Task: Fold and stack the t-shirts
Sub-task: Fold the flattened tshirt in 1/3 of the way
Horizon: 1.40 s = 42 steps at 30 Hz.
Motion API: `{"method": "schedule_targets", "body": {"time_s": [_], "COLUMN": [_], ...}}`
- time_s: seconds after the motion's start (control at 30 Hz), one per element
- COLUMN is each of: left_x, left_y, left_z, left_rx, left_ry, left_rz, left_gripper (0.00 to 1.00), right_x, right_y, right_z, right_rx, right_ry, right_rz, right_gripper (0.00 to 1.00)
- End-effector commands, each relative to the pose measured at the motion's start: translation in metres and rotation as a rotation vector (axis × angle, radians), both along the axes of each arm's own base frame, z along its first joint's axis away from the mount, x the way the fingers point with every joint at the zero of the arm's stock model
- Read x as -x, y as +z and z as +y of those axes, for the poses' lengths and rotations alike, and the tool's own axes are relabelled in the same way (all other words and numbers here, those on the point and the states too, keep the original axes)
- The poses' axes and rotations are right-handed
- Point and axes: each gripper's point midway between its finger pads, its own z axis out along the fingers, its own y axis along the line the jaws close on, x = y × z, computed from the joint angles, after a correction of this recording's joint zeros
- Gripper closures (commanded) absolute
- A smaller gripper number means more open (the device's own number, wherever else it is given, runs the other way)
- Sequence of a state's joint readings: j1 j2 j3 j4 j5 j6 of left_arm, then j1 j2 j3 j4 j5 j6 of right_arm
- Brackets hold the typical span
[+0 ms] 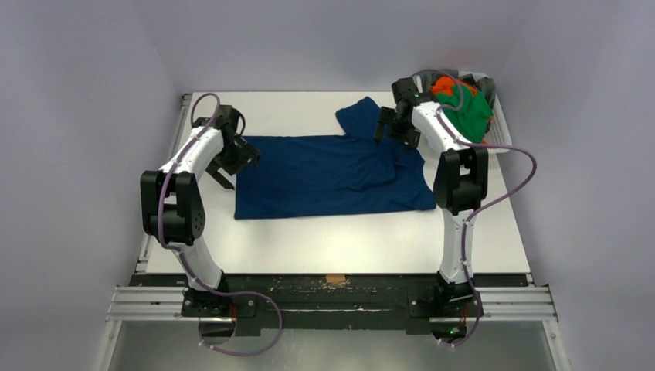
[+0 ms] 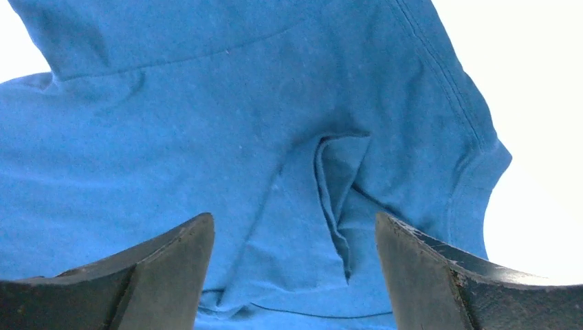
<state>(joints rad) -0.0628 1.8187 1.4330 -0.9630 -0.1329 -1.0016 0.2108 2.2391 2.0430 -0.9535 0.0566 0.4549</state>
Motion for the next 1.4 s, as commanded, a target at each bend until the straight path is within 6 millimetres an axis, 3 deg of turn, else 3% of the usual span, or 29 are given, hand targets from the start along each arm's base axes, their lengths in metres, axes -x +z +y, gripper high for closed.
{"method": "schedule_targets", "body": {"time_s": [0.0, 0.23, 0.4, 0.7, 0.93, 1.03, 1.27, 1.37], "left_x": [0.005, 0.029, 0.033, 0.041, 0.045, 0.045, 0.041, 0.039], "left_y": [0.029, 0.011, 0.005, -0.012, -0.013, -0.010, -0.003, 0.001], "left_z": [-0.006, -0.031, -0.039, -0.043, -0.040, -0.040, -0.038, -0.038], "left_rx": [0.047, 0.189, 0.225, 0.256, 0.240, 0.236, 0.226, 0.222], "left_ry": [-0.081, -0.191, -0.214, -0.220, -0.211, -0.212, -0.207, -0.206], "left_rz": [-0.068, -0.045, -0.106, -0.066, -0.050, -0.054, -0.066, -0.077], "left_gripper": [0.00, 0.00, 0.00, 0.00, 0.00, 0.00, 0.00, 0.00], "right_x": [0.015, 0.093, 0.108, 0.082, 0.055, 0.032, -0.034, -0.045], "right_y": [0.055, 0.013, -0.007, -0.020, -0.019, -0.011, 0.025, 0.035], "right_z": [-0.003, 0.006, 0.019, 0.046, 0.072, 0.087, 0.141, 0.151], "right_rx": [-0.032, -0.135, -0.219, -0.283, -0.350, -0.383, -0.507, -0.507], "right_ry": [0.031, 0.116, 0.153, 0.202, 0.218, 0.192, 0.188, 0.211], "right_rz": [-0.160, -0.068, -0.057, -0.072, -0.115, -0.168, -0.325, -0.329], "right_gripper": [0.14, 0.16, 0.16, 0.17, 0.18, 0.18, 0.18, 0.18]}}
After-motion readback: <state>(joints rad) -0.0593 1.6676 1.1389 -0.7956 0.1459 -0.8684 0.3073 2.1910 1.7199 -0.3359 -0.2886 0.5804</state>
